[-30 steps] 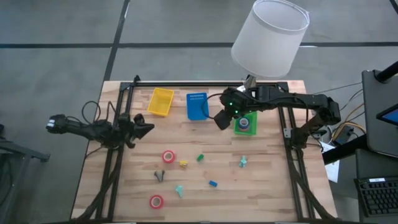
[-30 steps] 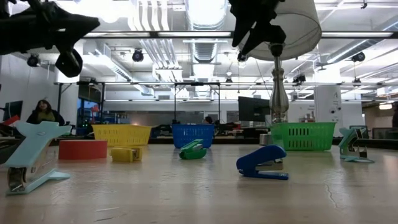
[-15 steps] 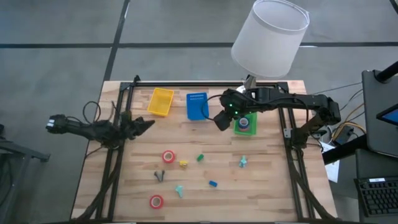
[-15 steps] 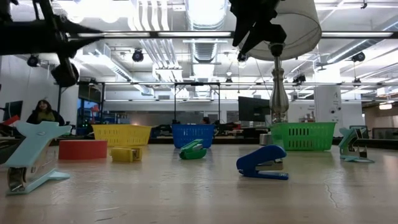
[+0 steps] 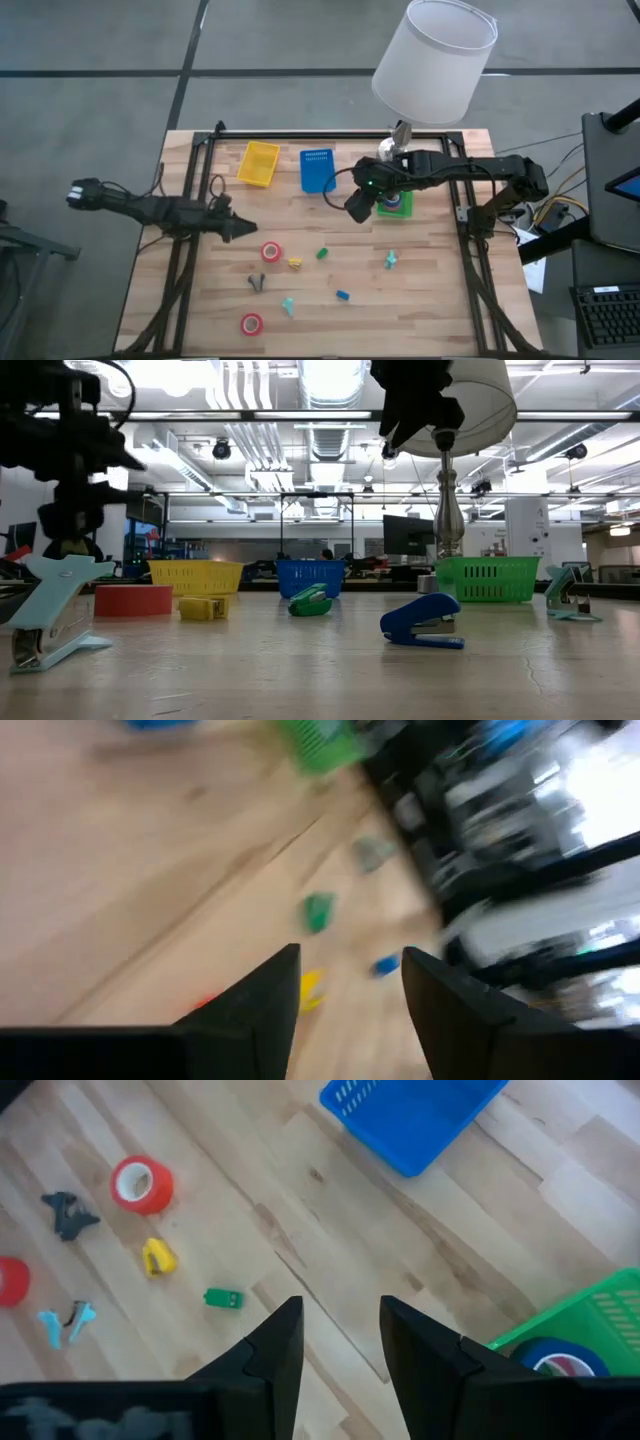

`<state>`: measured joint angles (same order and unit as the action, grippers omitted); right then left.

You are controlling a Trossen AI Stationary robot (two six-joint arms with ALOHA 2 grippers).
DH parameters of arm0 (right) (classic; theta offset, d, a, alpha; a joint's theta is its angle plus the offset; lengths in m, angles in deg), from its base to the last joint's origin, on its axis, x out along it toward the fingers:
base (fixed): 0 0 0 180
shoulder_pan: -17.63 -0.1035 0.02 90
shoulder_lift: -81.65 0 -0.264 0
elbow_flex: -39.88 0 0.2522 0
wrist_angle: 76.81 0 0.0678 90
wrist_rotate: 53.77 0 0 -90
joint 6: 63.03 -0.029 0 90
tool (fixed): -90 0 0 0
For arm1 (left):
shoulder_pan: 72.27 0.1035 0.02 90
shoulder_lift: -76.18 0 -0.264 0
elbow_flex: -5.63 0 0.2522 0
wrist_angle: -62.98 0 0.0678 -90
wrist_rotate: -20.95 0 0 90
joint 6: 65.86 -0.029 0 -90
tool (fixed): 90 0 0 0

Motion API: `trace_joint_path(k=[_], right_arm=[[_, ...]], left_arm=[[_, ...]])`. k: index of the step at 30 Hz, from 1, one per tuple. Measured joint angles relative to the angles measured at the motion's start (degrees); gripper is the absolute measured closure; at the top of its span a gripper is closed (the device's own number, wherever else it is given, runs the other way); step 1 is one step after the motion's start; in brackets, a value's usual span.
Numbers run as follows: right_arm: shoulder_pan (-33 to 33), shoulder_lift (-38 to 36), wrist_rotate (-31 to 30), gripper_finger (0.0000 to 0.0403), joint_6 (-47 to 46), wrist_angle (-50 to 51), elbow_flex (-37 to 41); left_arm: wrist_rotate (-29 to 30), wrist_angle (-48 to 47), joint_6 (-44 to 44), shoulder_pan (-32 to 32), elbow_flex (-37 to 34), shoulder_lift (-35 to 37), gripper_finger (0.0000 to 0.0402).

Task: Pick and place Stapler, Stapler remover, tape
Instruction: Put the top orange tape into the green bin

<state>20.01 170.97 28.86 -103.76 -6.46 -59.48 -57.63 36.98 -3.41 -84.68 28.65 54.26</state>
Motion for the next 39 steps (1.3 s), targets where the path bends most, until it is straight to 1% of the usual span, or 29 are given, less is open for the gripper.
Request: trace_joint_path(k=[2, 3, 5, 7, 9, 13, 15, 16, 19, 22, 27, 33, 36, 39], right_arm=[[0.0, 0.0, -0.3, 0.0273, -0.7, -0.1, 0.5], [0.0, 0.0, -0.4, 0.0272, -1.1, -0.1, 0.8], [0.0, 0.0, -0.3, 0.027, -1.8, -0.1, 1.4], [0.0, 0.0, -0.3, 0.0269, -2.6, -0.1, 1.9], [0.0, 0.0, -0.3, 0.027, -3.0, -0.2, 2.2], [-0.2, 0.0, -0.3, 0.0277, -3.0, -0.3, 2.2], [-0.3, 0.0, -0.3, 0.028, -3.0, -0.4, 2.2], [-0.3, 0.0, -0.3, 0.0282, -3.0, -0.5, 2.2], [-0.3, 0.0, -0.3, 0.0285, -3.1, -0.5, 2.2], [-0.3, 0.0, -0.3, 0.0289, -3.8, -0.6, 2.2], [-0.3, 0.0, -0.2, 0.0295, -4.3, -1.3, 2.2], [-0.8, 0.0, -0.2, 0.0304, -5.4, -2.0, 2.2], [-1.0, 0.0, -0.2, 0.0309, -5.4, -3.2, 2.2], [-1.3, 0.0, 0.0, 0.0314, -7.2, -4.3, 2.2]], left_arm=[[-0.1, -5.1, 0.8, 0.1, 2.4, -2.8, 0.0217], [-0.1, -6.2, 0.5, 0.1, 3.4, -4.3, 0.0217], [-0.4, -6.2, -1.9, 0.0, 5.0, -7.2, 0.0217], [-2.2, -4.7, -6.4, 0.0, 6.5, -10.4, 0.0218], [-2.7, -3.4, -9.7, 0.0, 8.8, -13.6, 0.0218], [-3.0, -10.0, -13.6, 0.1, 12.9, -20.9, 0.0218], [-3.1, -11.6, -14.4, 0.1, 13.3, -24.9, 0.0218], [-3.1, -10.9, -14.2, 0.1, 13.4, -26.6, 0.0218], [-4.7, -4.2, -13.8, 0.1, 13.5, -31.3, 0.0218], [-5.9, 1.3, -15.6, 0.1, 13.6, -35.1, 0.0219], [-6.0, 1.3, -16.1, 0.1, 13.6, -41.6, 0.0218], [-7.1, 2.7, -15.9, 0.2, 13.6, -46.5, 0.0224], [-7.9, 4.6, -15.9, 0.4, 13.6, -48.5, 0.0238], [-8.4, 7.3, -16.1, 0.4, 13.6, -49.8, 0.0273]])
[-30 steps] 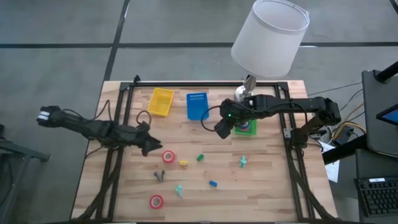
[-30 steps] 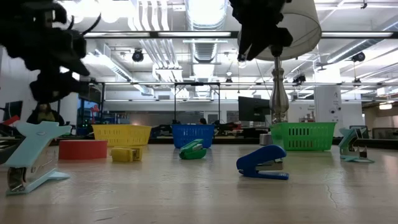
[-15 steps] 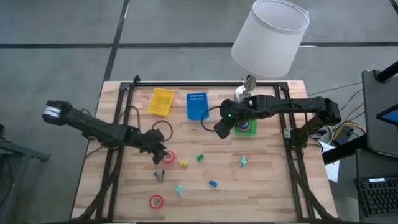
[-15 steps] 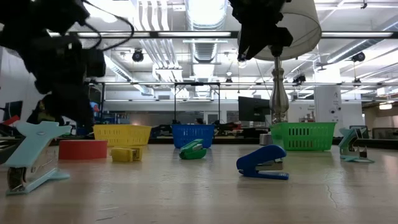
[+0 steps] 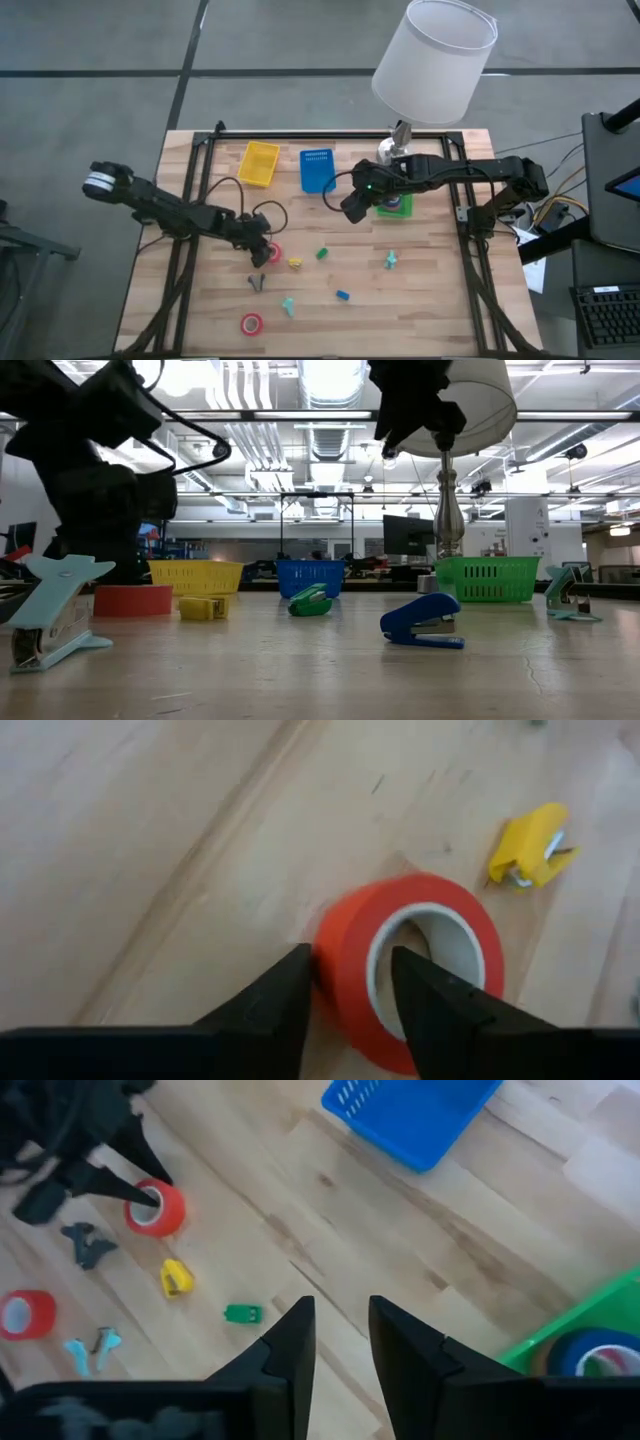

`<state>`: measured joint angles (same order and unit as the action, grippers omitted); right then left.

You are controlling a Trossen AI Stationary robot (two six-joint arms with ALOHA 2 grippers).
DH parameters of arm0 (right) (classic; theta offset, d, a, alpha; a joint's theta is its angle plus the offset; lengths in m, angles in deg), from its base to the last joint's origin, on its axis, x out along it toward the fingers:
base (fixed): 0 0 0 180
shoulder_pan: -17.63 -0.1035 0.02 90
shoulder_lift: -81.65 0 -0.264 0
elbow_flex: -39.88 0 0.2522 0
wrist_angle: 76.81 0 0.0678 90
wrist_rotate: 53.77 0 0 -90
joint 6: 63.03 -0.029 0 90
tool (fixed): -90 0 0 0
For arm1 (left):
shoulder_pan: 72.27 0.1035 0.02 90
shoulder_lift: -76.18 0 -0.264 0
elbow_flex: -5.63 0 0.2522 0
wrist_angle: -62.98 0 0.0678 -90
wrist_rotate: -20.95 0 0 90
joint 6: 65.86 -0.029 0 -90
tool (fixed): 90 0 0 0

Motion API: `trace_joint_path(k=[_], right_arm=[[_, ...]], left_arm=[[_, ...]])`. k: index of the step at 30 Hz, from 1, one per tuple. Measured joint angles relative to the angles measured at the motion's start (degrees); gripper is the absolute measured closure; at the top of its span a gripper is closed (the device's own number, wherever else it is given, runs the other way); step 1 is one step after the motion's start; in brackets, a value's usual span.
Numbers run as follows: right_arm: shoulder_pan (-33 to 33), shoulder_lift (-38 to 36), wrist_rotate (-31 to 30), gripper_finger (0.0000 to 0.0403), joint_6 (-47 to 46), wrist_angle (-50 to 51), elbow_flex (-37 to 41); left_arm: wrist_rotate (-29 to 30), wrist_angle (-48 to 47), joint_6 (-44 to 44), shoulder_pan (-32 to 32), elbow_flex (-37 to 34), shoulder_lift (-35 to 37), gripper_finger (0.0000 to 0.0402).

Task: Pick and place Stapler, Stapler remover, tape
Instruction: Put the top orange tape into the green bin

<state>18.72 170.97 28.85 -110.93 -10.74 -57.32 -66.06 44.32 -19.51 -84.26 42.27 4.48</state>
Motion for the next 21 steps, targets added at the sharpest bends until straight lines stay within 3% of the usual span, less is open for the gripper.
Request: trace_joint_path(k=[5, 11, 15, 21], right_arm=[[-1.3, 0.0, 0.1, 0.0315, -2.3, -3.0, 0.0], [-3.8, 0.0, 1.9, 0.0301, -7.8, -4.1, 0.3], [-5.9, 0.1, 2.8, 0.0294, -7.2, -7.3, 0.6], [-10.7, 0.9, 3.0, 0.0301, 10.2, -20.0, 0.9]], left_arm=[[-0.5, 5.2, -1.2, 0.1, 0.0, -0.7, 0.0362], [1.2, 9.4, 4.4, 0.7, -0.1, 0.8, 0.0362], [3.6, 16.6, 8.7, 0.8, -0.1, 2.7, 0.034], [3.8, 33.3, 10.5, 1.4, -0.1, 3.6, 0.0347]])
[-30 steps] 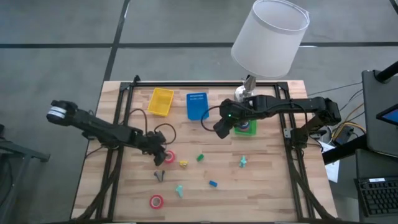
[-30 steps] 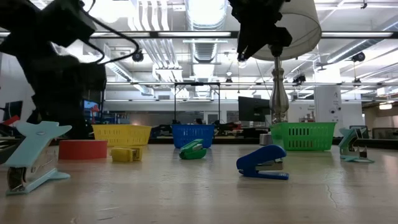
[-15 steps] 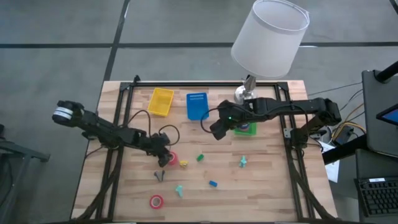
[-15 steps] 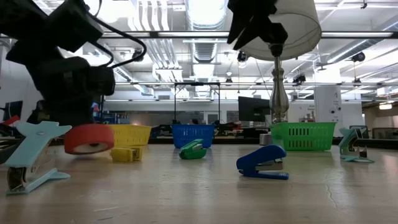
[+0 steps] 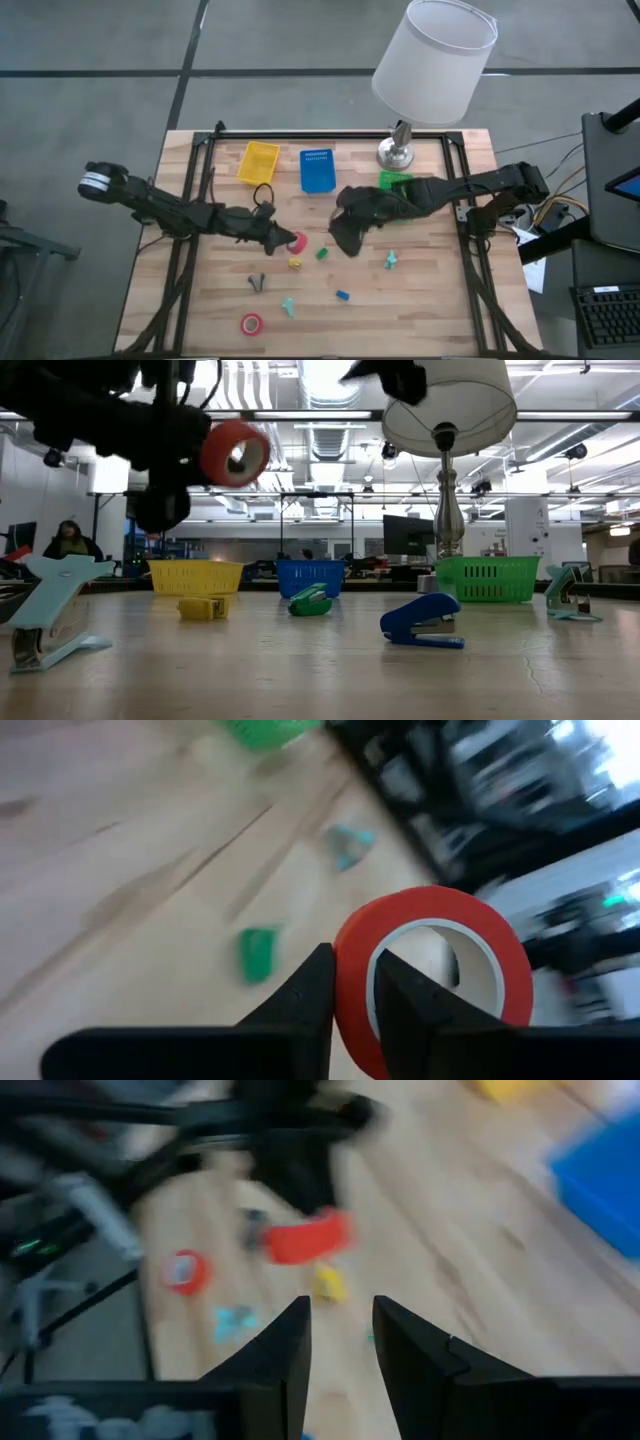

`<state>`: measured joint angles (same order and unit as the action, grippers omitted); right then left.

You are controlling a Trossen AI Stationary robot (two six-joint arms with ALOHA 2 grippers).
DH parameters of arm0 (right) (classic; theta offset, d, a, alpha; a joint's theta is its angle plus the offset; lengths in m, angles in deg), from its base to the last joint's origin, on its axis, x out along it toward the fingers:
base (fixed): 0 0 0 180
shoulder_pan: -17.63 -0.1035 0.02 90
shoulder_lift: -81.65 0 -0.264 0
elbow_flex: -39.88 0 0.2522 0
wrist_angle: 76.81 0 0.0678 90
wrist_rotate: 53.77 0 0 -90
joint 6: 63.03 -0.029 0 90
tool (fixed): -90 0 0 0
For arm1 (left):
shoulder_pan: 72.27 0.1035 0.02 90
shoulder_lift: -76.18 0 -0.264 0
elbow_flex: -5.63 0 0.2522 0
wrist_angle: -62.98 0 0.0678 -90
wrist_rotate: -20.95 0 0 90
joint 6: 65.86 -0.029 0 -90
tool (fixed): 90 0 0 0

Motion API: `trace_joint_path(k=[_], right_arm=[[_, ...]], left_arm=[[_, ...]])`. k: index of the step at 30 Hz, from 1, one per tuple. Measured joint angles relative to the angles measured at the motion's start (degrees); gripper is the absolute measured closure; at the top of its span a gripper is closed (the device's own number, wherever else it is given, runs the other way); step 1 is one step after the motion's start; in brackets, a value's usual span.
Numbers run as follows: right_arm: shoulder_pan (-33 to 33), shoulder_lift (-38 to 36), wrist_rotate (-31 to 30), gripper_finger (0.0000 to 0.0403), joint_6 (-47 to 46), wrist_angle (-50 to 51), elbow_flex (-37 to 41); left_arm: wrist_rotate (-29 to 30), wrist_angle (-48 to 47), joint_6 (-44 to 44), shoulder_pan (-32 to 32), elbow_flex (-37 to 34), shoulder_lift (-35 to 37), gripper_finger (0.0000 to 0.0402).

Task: Pick and place Stapler, Stapler remover, tape
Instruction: Put the top orange tape into the green bin

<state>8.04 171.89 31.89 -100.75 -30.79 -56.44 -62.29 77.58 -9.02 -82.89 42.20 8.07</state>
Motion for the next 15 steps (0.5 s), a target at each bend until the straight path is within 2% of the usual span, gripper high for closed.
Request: trace_joint_path(k=[3, 5, 8, 11, 15], right_arm=[[-1.2, 0.0, -1.2, 0.0302, 0.9, -2.3, 0.0], [-0.4, 0.0, -2.7, 0.0295, -6.1, -2.3, 0.4], [2.4, 0.0, -0.6, 0.0269, -17.9, -2.4, 2.0], [4.2, 0.0, 2.6, 0.0236, -26.5, -4.2, 4.4], [4.5, 0.0, 4.8, 0.019, -31.9, -11.0, 8.3]], left_arm=[[0.2, 2.5, 5.4, 0.8, 0.0, 0.1, 0.0353], [1.9, 1.5, 7.4, 1.0, 0.3, 0.2, 0.0353], [5.2, -1.5, 4.0, 1.0, 2.4, 0.1, 0.0352], [7.4, -13.2, -0.5, 1.1, 7.3, 0.0, 0.0352], [12.0, -30.5, -7.8, 1.1, 16.9, -0.5, 0.0352]])
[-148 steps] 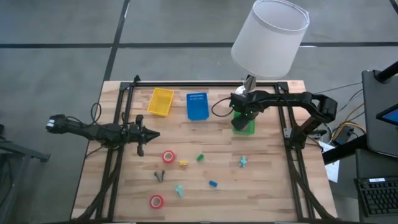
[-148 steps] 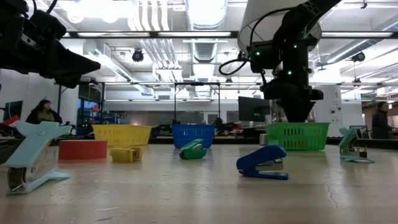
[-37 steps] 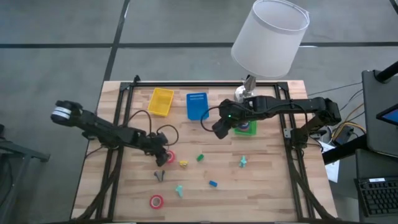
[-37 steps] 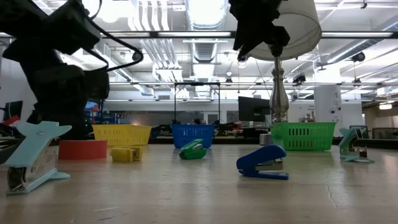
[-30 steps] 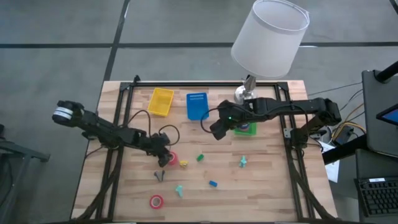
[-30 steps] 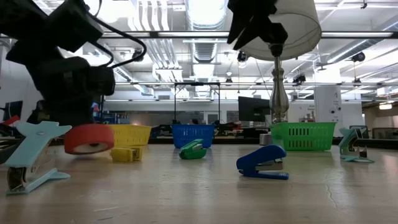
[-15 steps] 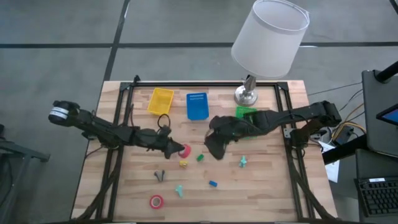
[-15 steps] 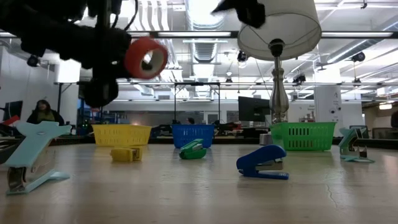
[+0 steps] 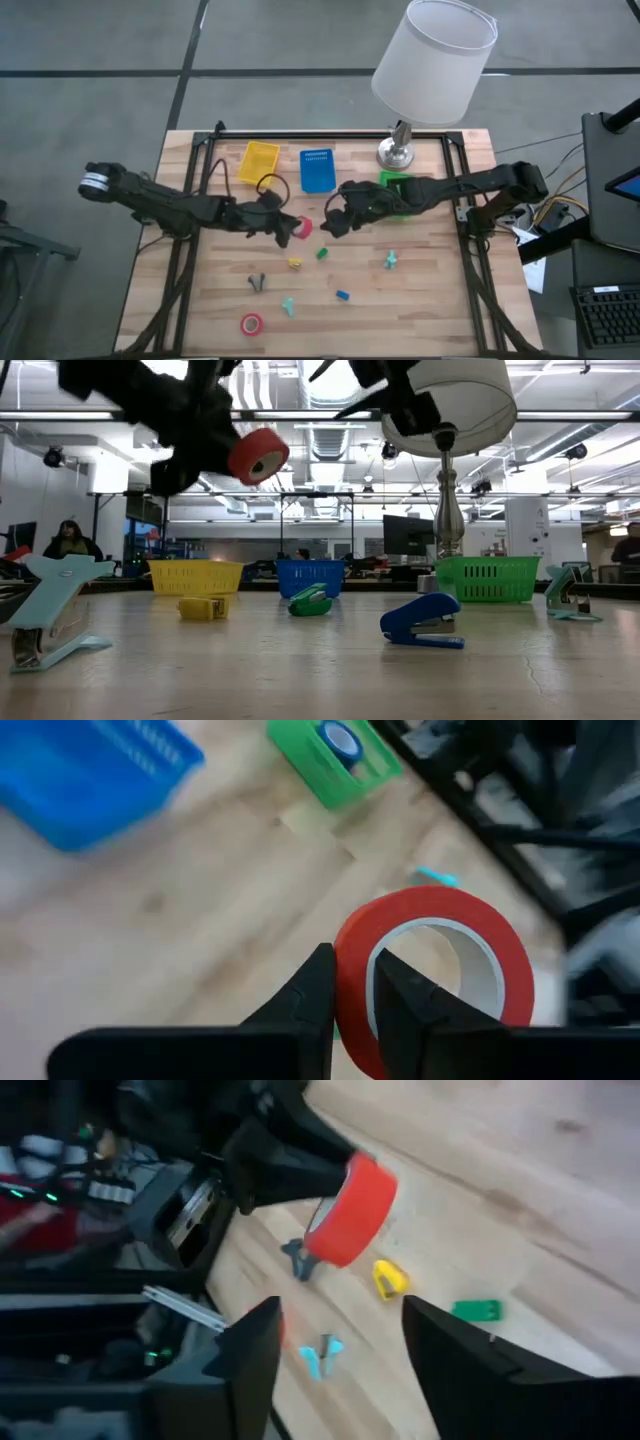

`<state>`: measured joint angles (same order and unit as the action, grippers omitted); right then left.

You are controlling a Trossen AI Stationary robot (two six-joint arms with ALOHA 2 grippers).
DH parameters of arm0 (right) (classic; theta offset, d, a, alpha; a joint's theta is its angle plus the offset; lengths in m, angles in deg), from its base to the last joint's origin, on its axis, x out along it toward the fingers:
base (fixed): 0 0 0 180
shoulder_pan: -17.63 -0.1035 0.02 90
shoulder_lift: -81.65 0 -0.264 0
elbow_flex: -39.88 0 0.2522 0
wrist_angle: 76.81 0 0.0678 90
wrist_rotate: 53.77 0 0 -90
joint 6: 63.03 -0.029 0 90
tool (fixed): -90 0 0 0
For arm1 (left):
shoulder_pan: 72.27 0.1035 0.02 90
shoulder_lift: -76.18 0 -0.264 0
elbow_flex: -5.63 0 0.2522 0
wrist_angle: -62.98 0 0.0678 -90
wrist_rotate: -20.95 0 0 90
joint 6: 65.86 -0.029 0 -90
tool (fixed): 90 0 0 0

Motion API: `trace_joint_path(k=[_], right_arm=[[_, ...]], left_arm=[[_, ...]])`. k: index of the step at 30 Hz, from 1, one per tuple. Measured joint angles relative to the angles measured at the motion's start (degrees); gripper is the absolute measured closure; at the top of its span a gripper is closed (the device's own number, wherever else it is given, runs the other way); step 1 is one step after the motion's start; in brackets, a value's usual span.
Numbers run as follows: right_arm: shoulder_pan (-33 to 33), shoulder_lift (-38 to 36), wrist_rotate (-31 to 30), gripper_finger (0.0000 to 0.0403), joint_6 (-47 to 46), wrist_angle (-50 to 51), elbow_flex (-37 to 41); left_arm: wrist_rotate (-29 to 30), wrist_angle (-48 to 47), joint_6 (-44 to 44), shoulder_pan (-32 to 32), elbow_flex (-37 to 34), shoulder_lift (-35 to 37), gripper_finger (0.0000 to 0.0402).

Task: Pick and place Stapler, Stapler remover, tape
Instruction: Put the top orange tape into the green bin

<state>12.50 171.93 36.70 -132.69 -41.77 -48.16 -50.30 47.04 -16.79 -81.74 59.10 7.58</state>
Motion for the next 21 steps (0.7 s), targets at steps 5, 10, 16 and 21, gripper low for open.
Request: trace_joint_path(k=[5, 10, 16, 21], right_arm=[[0.1, 0.0, -0.9, 0.0143, -2.2, -1.5, 3.2], [0.1, 0.1, -2.0, 0.0121, -3.1, -10.7, 4.9], [0.6, 0.1, -4.9, 0.0118, -3.3, -13.2, 5.1], [1.1, 0.1, -4.7, 0.0129, -4.1, -13.4, 5.1]], left_arm=[[3.5, -4.2, -10.6, 0.0, 6.6, -0.1, 0.0351], [3.6, -4.5, -11.8, 0.0, 8.3, -0.2, 0.0351], [3.8, -4.8, -10.2, 0.0, 8.3, -0.2, 0.0351], [3.9, -4.9, -11.0, 0.0, 8.6, -0.2, 0.0351]])
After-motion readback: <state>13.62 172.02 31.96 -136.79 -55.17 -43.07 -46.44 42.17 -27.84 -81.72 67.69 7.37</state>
